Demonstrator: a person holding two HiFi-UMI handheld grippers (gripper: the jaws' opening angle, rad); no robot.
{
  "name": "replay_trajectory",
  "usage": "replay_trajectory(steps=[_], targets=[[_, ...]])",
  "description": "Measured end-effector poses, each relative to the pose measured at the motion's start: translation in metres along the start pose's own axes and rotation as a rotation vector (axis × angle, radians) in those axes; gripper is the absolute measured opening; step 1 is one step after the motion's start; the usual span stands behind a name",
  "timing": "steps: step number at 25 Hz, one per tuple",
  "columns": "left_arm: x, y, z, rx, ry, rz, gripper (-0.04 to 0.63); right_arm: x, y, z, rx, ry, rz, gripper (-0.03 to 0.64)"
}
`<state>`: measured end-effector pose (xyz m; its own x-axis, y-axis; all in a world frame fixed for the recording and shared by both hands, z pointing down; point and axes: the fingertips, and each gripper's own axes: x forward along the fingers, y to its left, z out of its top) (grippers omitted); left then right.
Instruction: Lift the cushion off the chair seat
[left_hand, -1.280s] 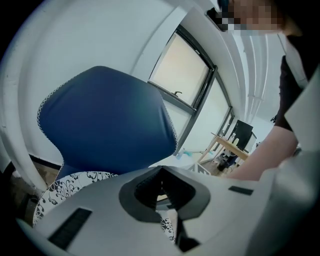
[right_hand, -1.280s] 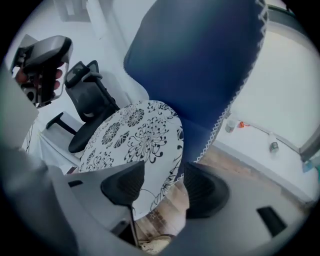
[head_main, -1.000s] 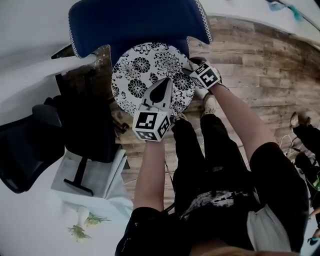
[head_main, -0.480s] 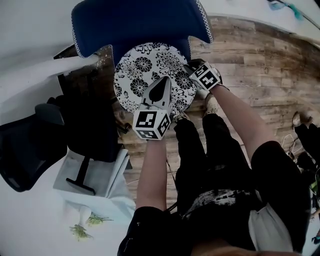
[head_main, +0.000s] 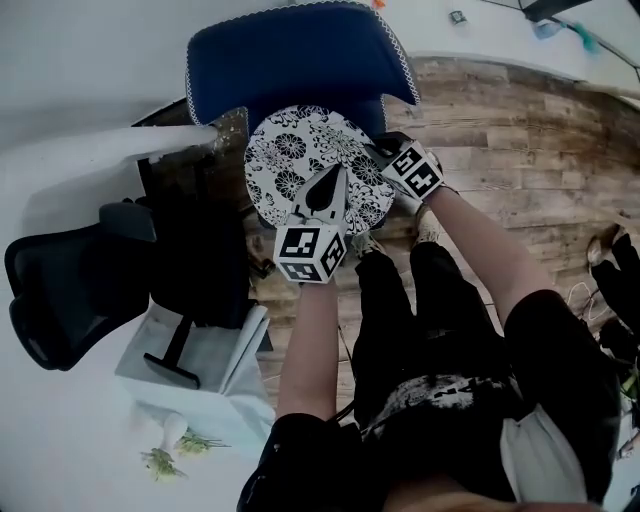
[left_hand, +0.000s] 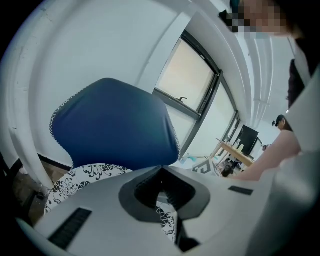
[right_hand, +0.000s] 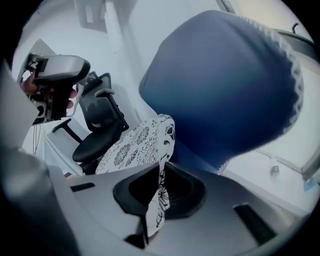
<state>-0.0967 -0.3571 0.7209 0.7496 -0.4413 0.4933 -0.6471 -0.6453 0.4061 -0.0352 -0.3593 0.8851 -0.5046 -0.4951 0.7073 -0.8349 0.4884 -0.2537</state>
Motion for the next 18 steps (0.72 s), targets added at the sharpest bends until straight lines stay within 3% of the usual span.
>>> replay_trajectory(steps=[5, 18], targets=[[-0.019, -0.005, 0.04, 0.004, -0.036, 0.004, 0.012, -0.036, 0.022, 0.058, -0.028, -0.087, 0.018, 0.028], [-0.06, -0.035, 0.136, 0.135, -0.084, -0.009, 0.012, -0.152, 0.039, 0.178, -0.065, -0.3, -0.001, 0.028]])
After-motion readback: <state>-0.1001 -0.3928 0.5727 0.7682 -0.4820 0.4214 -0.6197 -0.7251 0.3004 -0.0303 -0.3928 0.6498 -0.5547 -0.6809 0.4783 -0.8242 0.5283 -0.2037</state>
